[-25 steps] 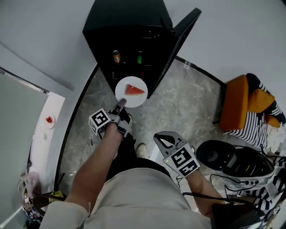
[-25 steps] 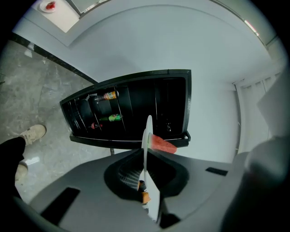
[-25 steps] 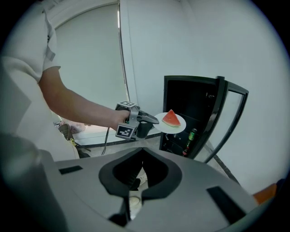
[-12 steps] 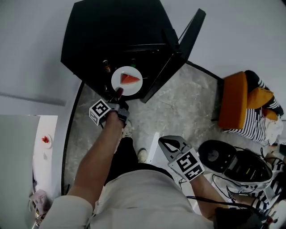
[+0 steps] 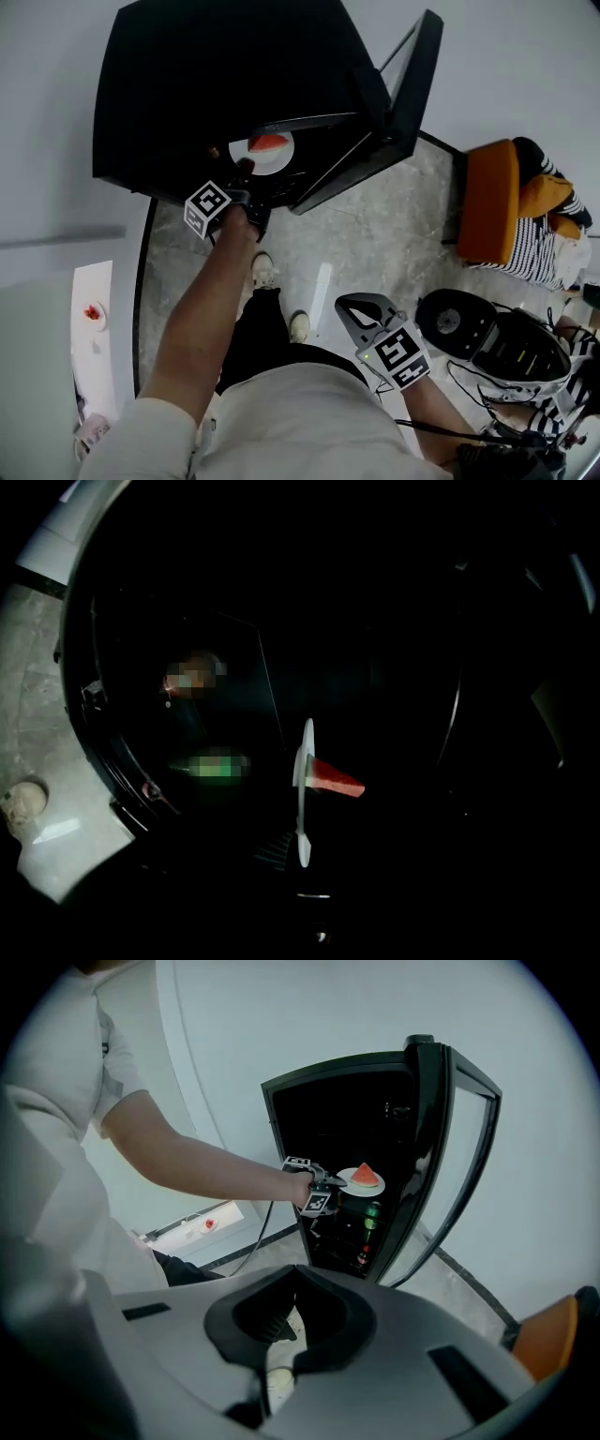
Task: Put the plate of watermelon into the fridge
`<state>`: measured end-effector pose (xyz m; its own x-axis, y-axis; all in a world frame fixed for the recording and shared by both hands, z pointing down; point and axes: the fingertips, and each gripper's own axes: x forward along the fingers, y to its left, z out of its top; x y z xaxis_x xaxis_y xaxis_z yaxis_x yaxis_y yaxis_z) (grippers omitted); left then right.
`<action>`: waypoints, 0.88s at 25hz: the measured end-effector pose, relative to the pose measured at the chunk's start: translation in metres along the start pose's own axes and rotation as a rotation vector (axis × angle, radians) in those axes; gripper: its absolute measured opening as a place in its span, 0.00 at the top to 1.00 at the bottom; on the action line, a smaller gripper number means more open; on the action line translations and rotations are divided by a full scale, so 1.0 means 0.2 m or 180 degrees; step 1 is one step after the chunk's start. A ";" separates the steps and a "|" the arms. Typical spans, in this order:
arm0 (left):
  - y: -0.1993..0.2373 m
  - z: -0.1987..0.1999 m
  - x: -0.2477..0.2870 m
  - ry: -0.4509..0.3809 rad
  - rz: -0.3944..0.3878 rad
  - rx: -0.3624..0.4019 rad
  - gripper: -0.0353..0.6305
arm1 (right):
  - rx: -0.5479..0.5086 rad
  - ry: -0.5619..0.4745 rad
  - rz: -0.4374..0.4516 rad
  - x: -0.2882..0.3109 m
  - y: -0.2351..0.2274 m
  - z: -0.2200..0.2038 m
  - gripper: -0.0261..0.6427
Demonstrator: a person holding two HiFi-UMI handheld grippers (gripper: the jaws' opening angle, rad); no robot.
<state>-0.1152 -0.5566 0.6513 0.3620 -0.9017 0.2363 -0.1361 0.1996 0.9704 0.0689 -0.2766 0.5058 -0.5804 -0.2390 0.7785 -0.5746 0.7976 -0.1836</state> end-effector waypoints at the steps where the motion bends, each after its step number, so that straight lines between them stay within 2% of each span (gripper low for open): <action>1: 0.01 0.01 0.03 0.0008 0.0018 0.0018 0.92 | 0.0014 0.0011 -0.0004 0.00 -0.01 0.00 0.94; 12: 0.07 0.09 0.19 0.0066 0.0278 0.0123 0.91 | 0.0048 0.0120 -0.0013 0.03 0.00 -0.02 0.94; 22: 0.12 0.11 0.22 0.0135 0.0642 0.0514 0.92 | 0.0079 0.0130 -0.0022 0.03 -0.04 -0.05 0.94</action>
<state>-0.1232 -0.6001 0.6832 0.3506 -0.8323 0.4294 -0.3537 0.3069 0.8836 0.0749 -0.2789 0.5184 -0.5528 -0.2212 0.8035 -0.5930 0.7818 -0.1927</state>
